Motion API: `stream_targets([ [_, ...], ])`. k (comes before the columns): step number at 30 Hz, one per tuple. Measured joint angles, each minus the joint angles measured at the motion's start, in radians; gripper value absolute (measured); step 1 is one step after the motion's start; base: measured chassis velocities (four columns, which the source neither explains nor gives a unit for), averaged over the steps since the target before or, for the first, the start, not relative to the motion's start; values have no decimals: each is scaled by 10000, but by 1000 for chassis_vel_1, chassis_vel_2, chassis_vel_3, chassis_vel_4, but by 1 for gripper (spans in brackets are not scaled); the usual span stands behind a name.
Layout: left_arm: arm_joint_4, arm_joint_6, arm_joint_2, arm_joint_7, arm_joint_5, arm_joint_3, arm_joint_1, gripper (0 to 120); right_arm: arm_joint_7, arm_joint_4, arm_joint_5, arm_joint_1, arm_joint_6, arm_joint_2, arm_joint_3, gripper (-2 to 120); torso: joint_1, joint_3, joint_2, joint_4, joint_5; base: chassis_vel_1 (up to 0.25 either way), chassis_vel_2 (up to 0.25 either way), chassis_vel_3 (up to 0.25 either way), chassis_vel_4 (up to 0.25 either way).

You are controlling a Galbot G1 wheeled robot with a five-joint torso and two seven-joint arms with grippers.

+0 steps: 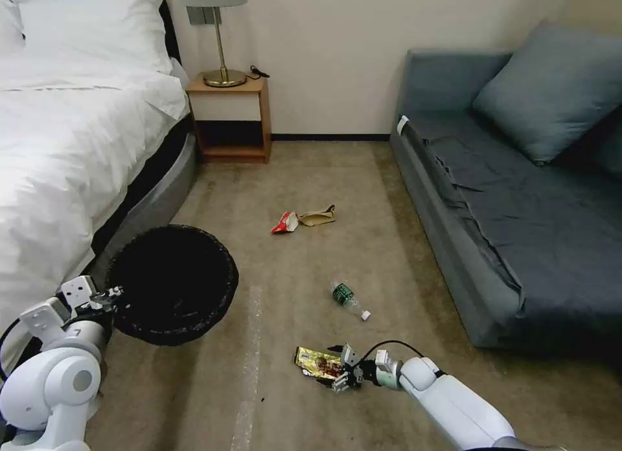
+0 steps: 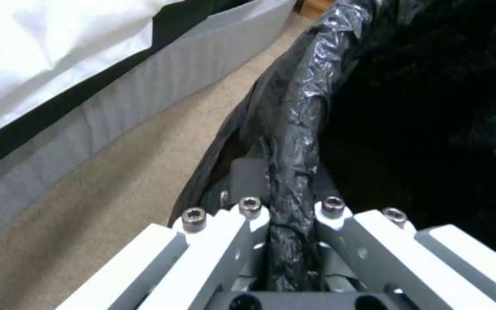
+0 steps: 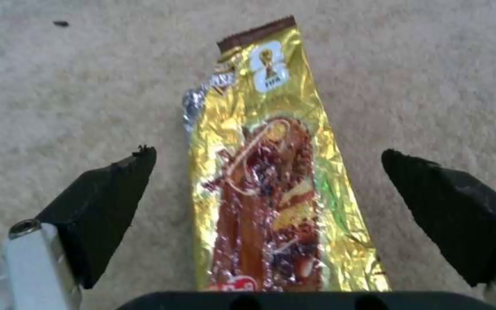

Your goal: Pick up the trash bin, then pick up the garbage on the floor and place it into the trash bin.

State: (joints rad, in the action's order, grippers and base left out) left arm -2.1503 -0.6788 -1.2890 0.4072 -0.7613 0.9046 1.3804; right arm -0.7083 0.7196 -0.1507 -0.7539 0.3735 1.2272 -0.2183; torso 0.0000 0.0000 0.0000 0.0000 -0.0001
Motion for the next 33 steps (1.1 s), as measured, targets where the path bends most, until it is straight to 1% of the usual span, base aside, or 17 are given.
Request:
stream_targets([
  [5, 6, 29, 47, -7, -13, -3, -9, 3, 0, -455, 253, 171, 161, 235, 103, 99, 0, 0, 0, 2, 2, 0, 0, 0, 0],
  [8, 16, 51, 65, -11, -17, 9, -2, 3, 13, -497, 280, 176, 198, 280, 140, 90, 0, 0, 0, 1, 1, 0, 0, 0, 0],
  [9, 16, 51, 65, -11, -17, 9, -2, 3, 13, -497, 280, 176, 198, 280, 140, 90, 0, 0, 0, 1, 1, 0, 0, 0, 0],
  [12, 24, 71, 46, -12, -12, 9, -1, 3, 26, -484, 285, 134, 219, 282, 157, 76, 0, 0, -1, 1, 1, 0, 0, 0, 0],
  [13, 24, 73, 41, -12, -11, 8, -1, 3, 27, -477, 290, 116, 223, 279, 162, 73, 0, 0, 0, 1, 1, 0, 0, 0, 0],
  [14, 24, 73, 41, -12, -11, 8, -1, 3, 27, -477, 290, 116, 223, 279, 162, 73, 0, 0, 0, 1, 1, 0, 0, 0, 0],
  [15, 21, 74, 33, -13, -9, 7, -1, 3, 27, -470, 301, 95, 230, 269, 165, 67, 0, 0, 0, 1, 1, 0, 0, 0, 0],
  [16, 6, 74, 29, -13, -8, 5, 6, 3, 27, -469, 320, 79, 239, 260, 167, 65, 0, 0, 0, 1, 0, 0, 0, 0, 0],
  [18, -48, 74, 20, -13, -8, 3, 29, 3, 27, -481, 350, 46, 260, 249, 176, 62, 0, 0, 0, 1, 1, 0, 0, 0, 0],
  [23, -130, 78, -28, -14, 4, 3, 98, 3, 50, -505, 446, -35, 335, 241, 259, 62, 0, -1, 0, 1, 1, 0, 0, 0, 0],
  [24, -134, 83, -35, -14, 21, 3, 114, 3, 76, -490, 454, -55, 360, 234, 283, 59, 0, 0, -1, 0, 1, 0, 0, 0, 0],
  [25, -134, 83, -35, -14, 21, 3, 114, 3, 76, -490, 454, -55, 360, 234, 283, 59, 0, 0, -1, 0, 1, 0, 0, 0, 0],
  [29, -137, 114, -81, -14, 91, -7, 152, 3, 102, -366, 447, -136, 426, 165, 361, 41, 0, -1, 0, 1, 1, 0, 0, 0, 0],
  [30, -137, 114, -81, -14, 91, -7, 152, 3, 102, -366, 447, -136, 426, 165, 361, 41, 0, -1, 0, 1, 1, 0, 0, 0, 0],
  [33, -152, 118, -108, -14, 129, -27, 159, 3, 103, -277, 433, -219, 498, 97, 408, 28, 0, -1, 0, 0, 1, 0, 0, 0, 0],
])
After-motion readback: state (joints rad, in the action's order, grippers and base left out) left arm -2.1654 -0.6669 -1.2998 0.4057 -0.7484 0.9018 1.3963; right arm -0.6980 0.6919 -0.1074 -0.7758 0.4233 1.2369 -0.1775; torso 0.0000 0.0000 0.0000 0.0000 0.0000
